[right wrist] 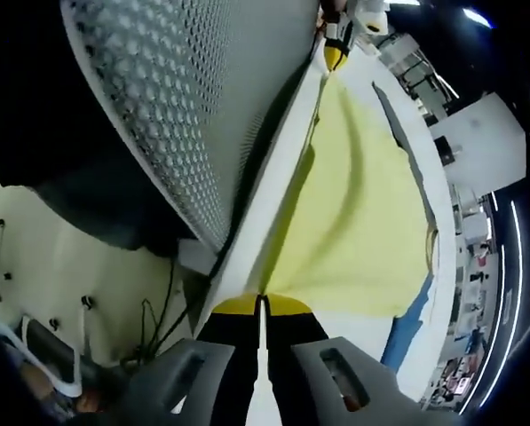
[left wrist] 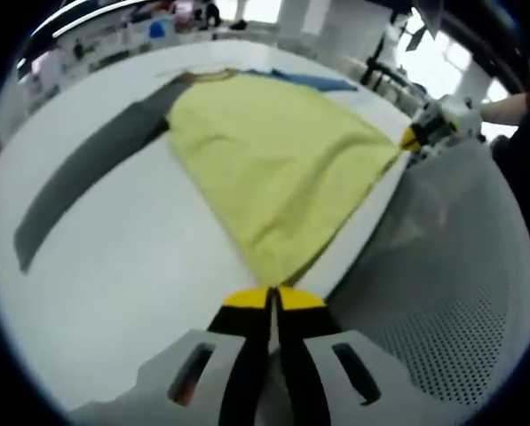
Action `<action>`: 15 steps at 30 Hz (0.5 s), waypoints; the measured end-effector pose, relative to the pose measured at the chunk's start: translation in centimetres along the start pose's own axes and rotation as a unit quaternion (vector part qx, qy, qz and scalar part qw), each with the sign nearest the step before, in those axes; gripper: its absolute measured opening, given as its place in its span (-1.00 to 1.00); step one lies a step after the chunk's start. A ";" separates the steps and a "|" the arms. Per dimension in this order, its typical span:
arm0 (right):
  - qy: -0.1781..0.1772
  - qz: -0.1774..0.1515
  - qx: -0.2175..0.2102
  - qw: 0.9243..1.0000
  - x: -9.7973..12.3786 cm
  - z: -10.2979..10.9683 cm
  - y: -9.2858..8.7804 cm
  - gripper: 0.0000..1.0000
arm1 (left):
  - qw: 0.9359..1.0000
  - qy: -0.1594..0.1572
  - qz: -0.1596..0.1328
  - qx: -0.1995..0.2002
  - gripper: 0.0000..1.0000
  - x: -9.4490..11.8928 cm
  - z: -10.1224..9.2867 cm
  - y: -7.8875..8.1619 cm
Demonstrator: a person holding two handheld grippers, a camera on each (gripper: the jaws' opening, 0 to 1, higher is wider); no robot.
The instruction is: Fold the garment on the visible template until the final outline fits inside the template.
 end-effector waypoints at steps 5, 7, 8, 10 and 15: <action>-0.011 0.015 0.046 0.999 0.1 0.2 -0.1 -0.97 | 1.000 -0.008 0.014 0.003 -1.00 0.0 -0.3 -1.3; -0.010 0.012 0.038 0.999 0.3 0.0 0.2 -0.97 | 1.000 -0.006 0.008 0.009 -1.00 0.3 -0.1 -1.1; -0.009 0.014 0.034 0.999 0.4 -0.1 0.3 -0.97 | 1.000 -0.005 0.005 0.010 -1.00 0.3 -0.1 -1.0; 0.004 0.015 0.024 1.000 0.4 0.0 0.3 -0.98 | 1.000 -0.004 0.004 0.009 -1.00 0.4 -0.1 -0.7; 0.014 0.014 -0.033 0.999 1.1 0.2 0.0 -0.97 | 1.000 0.004 -0.013 -0.007 -1.00 0.9 -0.7 1.0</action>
Point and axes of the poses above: the point that each gripper's makers call its tool centre point, and the gripper's own axes: x roughly backward along the fingers, z roughly to its left, y roughly out of its top, the point moved 2 cm from there along x, roughly backward along the fingers, and after that the axes turned 14 degrees about z, right-handed, at the moved point
